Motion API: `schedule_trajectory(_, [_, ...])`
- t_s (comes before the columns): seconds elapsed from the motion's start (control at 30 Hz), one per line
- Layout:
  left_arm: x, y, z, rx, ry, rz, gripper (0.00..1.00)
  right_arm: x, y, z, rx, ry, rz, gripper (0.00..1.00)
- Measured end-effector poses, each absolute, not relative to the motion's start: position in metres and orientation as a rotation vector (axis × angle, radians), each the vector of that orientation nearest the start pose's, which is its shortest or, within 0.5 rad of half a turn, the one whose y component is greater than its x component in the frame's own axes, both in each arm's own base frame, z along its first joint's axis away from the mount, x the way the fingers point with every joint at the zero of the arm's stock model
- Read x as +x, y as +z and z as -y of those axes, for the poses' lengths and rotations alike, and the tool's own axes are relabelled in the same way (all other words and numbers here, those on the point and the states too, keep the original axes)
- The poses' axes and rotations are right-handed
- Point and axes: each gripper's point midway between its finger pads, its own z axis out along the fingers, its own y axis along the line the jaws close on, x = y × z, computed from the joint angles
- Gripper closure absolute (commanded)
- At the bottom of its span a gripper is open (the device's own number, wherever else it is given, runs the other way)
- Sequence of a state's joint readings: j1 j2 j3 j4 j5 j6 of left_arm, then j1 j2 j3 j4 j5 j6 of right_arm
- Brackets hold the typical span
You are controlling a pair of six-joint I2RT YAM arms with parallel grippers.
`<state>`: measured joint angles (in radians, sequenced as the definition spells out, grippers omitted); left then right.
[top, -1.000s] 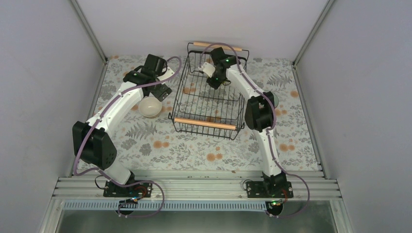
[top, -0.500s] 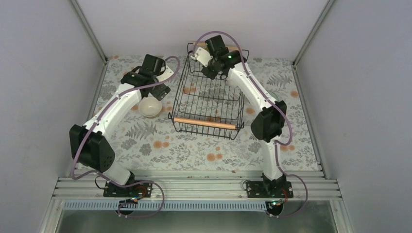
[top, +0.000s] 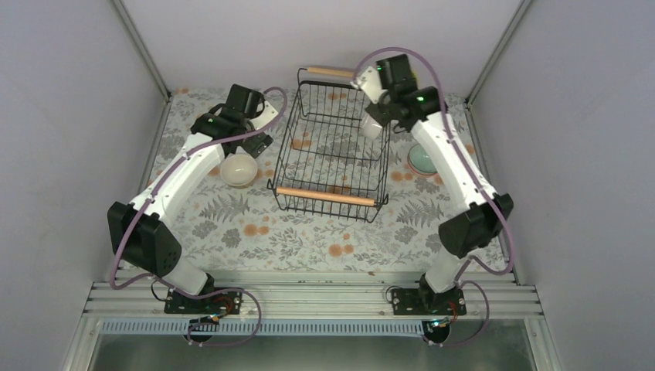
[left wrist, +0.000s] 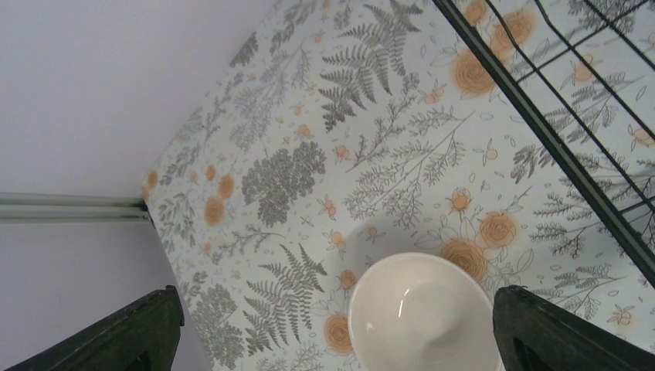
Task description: Unload the bowls from the dish rack
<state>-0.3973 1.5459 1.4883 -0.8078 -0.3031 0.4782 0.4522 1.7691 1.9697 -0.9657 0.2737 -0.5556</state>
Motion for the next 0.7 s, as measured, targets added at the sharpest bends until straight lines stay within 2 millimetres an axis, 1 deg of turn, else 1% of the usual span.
schedule_trajectory(0.07, [0.404, 0.248, 0.116, 0.899, 0.403, -2.236, 0.00, 0.443, 0.319, -0.142, -0.953, -0.389, -2.119, 0.96])
schedule_trajectory(0.1, [0.405, 0.251, 0.117, 0.897, 0.401, -2.228, 0.00, 0.439, 0.319, -0.128, -0.931, -0.399, -2.137, 0.96])
schedule_trajectory(0.17, [0.406, 0.258, 0.120, 0.894, 0.397, -2.211, 0.00, 0.432, 0.312, -0.108, -0.901, -0.417, -2.175, 0.96])
schedule_trajectory(0.2, [0.407, 0.261, 0.122, 0.894, 0.396, -2.204, 0.00, 0.428, 0.307, -0.101, -0.895, -0.422, -2.194, 0.96])
schedule_trajectory(0.3, [0.407, 0.266, 0.127, 0.900, 0.390, -2.186, 0.00, 0.415, 0.280, -0.087, -0.905, -0.433, -2.269, 0.96])
schedule_trajectory(0.4, [0.406, 0.269, 0.132, 0.913, 0.386, -2.173, 0.00, 0.403, 0.247, -0.073, -0.918, -0.435, -2.361, 0.96])
schedule_trajectory(0.5, [0.404, 0.271, 0.134, 0.923, 0.384, -2.169, 0.00, 0.393, 0.220, -0.053, -0.900, -0.450, -2.449, 0.96])
schedule_trajectory(0.6, [0.404, 0.270, 0.134, 0.929, 0.384, -2.170, 0.00, 0.384, 0.201, -0.032, -0.872, -0.471, -2.525, 0.96])
schedule_trajectory(0.7, [0.403, 0.270, 0.134, 0.931, 0.384, -2.172, 0.00, 0.380, 0.196, -0.016, -0.835, -0.483, -2.559, 0.96])
